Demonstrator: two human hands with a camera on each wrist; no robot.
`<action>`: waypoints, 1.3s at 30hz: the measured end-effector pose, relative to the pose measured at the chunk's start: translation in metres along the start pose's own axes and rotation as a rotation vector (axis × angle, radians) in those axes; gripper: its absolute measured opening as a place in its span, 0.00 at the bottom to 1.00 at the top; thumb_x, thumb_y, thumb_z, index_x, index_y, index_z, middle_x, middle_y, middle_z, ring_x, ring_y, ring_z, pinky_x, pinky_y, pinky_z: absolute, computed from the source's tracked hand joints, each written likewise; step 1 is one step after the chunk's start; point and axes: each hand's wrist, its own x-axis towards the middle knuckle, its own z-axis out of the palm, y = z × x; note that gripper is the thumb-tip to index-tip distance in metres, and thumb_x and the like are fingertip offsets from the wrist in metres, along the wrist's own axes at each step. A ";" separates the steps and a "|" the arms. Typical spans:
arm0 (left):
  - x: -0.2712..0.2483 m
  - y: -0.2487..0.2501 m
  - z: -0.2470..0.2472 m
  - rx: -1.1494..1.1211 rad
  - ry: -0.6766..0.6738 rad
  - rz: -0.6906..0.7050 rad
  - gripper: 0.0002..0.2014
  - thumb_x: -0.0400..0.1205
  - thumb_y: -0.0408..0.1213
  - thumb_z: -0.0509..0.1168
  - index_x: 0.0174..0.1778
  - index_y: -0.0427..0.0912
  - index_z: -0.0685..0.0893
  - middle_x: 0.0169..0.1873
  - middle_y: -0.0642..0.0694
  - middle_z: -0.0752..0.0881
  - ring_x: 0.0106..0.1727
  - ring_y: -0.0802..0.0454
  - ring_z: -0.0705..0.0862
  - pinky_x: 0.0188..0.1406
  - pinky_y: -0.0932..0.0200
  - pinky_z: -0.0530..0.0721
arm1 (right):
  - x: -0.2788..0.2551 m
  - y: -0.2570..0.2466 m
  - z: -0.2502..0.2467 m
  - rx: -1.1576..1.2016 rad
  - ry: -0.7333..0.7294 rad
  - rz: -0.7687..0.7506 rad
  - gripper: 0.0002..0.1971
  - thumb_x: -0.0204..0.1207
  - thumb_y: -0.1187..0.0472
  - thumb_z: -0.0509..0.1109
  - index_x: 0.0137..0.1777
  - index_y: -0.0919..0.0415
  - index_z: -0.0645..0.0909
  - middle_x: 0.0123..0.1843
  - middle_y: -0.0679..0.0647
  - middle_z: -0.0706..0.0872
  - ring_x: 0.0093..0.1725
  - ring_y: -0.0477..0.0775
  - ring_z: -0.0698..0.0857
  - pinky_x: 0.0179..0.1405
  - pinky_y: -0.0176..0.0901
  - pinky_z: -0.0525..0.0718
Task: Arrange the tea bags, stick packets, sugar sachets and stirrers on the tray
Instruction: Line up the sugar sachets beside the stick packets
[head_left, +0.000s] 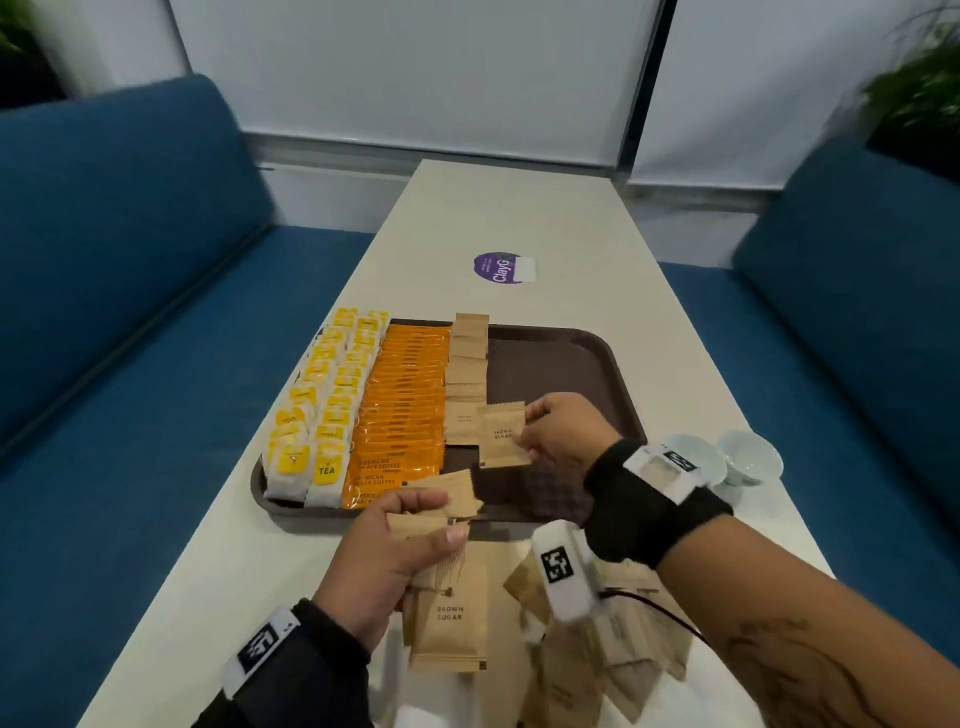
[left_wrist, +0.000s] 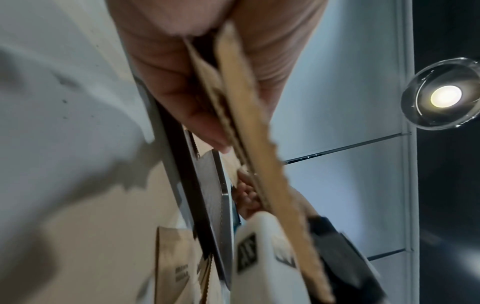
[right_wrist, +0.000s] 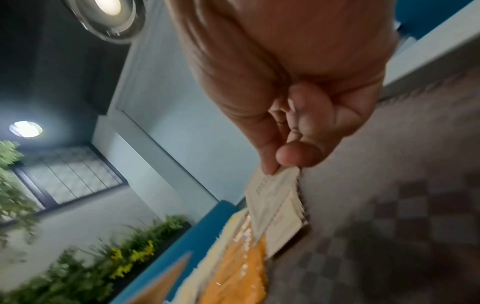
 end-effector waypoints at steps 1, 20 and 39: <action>0.000 0.000 -0.003 -0.002 -0.004 -0.009 0.18 0.68 0.23 0.74 0.51 0.42 0.83 0.44 0.42 0.89 0.36 0.47 0.89 0.26 0.55 0.84 | 0.014 -0.003 0.009 -0.034 -0.021 0.031 0.04 0.77 0.69 0.70 0.49 0.66 0.80 0.55 0.62 0.87 0.42 0.51 0.86 0.37 0.32 0.85; 0.004 -0.008 -0.011 -0.045 -0.048 -0.013 0.19 0.66 0.17 0.73 0.50 0.36 0.82 0.39 0.41 0.91 0.35 0.46 0.89 0.29 0.56 0.86 | 0.051 -0.029 0.030 -0.191 -0.246 0.362 0.02 0.81 0.66 0.65 0.48 0.65 0.77 0.38 0.56 0.83 0.29 0.45 0.81 0.23 0.31 0.71; -0.023 -0.015 0.032 0.190 -0.183 0.079 0.18 0.66 0.22 0.76 0.42 0.43 0.77 0.42 0.44 0.87 0.41 0.48 0.86 0.36 0.53 0.83 | -0.078 0.055 -0.002 0.151 -0.304 -0.047 0.07 0.72 0.61 0.76 0.42 0.61 0.81 0.31 0.52 0.83 0.26 0.45 0.80 0.18 0.32 0.68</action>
